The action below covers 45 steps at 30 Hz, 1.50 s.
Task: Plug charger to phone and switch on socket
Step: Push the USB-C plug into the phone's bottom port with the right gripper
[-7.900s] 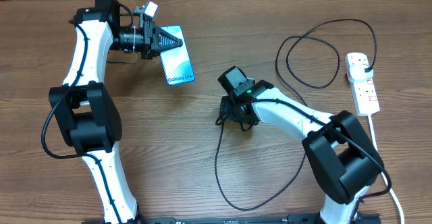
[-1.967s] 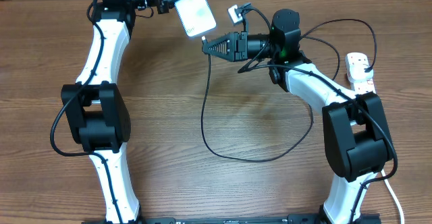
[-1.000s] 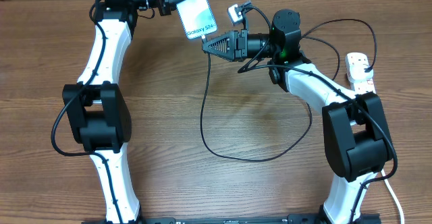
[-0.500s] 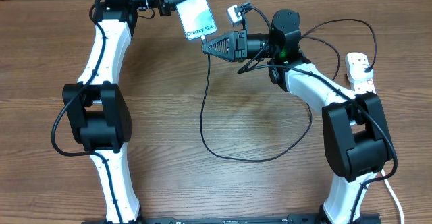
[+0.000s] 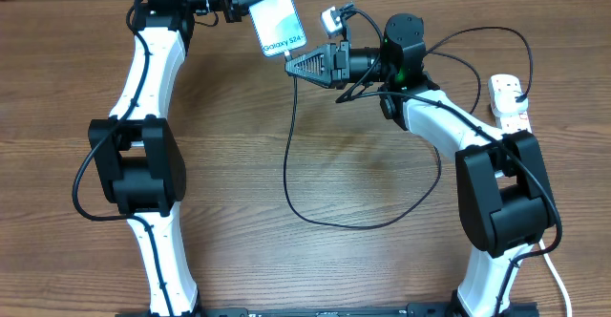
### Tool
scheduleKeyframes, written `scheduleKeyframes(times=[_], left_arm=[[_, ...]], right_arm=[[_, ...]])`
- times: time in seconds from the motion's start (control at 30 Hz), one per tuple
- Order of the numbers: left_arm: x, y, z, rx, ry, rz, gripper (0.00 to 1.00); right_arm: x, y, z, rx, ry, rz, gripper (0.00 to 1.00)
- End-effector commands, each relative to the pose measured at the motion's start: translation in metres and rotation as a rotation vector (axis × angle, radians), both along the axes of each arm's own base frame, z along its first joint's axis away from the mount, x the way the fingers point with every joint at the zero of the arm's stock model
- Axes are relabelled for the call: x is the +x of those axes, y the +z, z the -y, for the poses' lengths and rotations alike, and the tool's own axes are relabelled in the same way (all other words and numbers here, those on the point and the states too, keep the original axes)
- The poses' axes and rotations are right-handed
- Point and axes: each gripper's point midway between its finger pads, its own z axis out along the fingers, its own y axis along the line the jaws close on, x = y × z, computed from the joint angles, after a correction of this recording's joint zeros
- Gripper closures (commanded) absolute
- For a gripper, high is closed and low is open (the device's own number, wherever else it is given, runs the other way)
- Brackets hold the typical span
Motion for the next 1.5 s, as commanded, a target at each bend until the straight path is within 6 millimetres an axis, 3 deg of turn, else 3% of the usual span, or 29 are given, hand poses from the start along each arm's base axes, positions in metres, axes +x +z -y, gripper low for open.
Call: scheduleKeyframes(times=[0.0,0.5,0.8,0.87,0.9,0.97,1.0,1.23,1.47], left_arm=[[-0.029,0.035,0.019,-0.016,-0.111,0.07,0.96],[-0.048,0.035,0.054,-0.022,-0.208,0.084,0.96],[-0.054,0.036,0.056,-0.027,-0.238,0.083,0.96],[-0.054,0.036,0.056,-0.027,-0.238,0.083,0.96],[-0.054,0.036,0.056,-0.027,-0.237,0.083,0.96],[-0.053,0.036,0.054,-0.027,-0.237,0.084,0.96],[-0.053,0.036,0.052,-0.028,-0.238,0.084,0.95],[-0.042,0.036,0.028,-0.026,-0.188,0.084,0.96],[-0.03,0.036,-0.006,-0.023,-0.121,0.088,0.96]], right_arm=[[0.017,0.007,0.0,0.015,-0.091,-0.027,0.96],[0.022,0.016,0.001,0.042,-0.124,-0.011,0.96],[0.022,0.016,0.001,0.041,-0.123,0.0,0.95],[0.022,0.016,0.001,0.041,-0.123,0.0,0.82],[0.022,0.016,0.001,0.041,-0.122,0.0,0.7],[0.022,0.016,0.001,0.04,-0.12,0.007,0.18],[0.021,0.016,0.001,0.039,-0.116,0.012,0.0],[0.015,0.015,0.005,0.032,-0.074,0.045,0.0],[0.021,0.009,0.029,0.013,-0.062,0.025,0.0]])
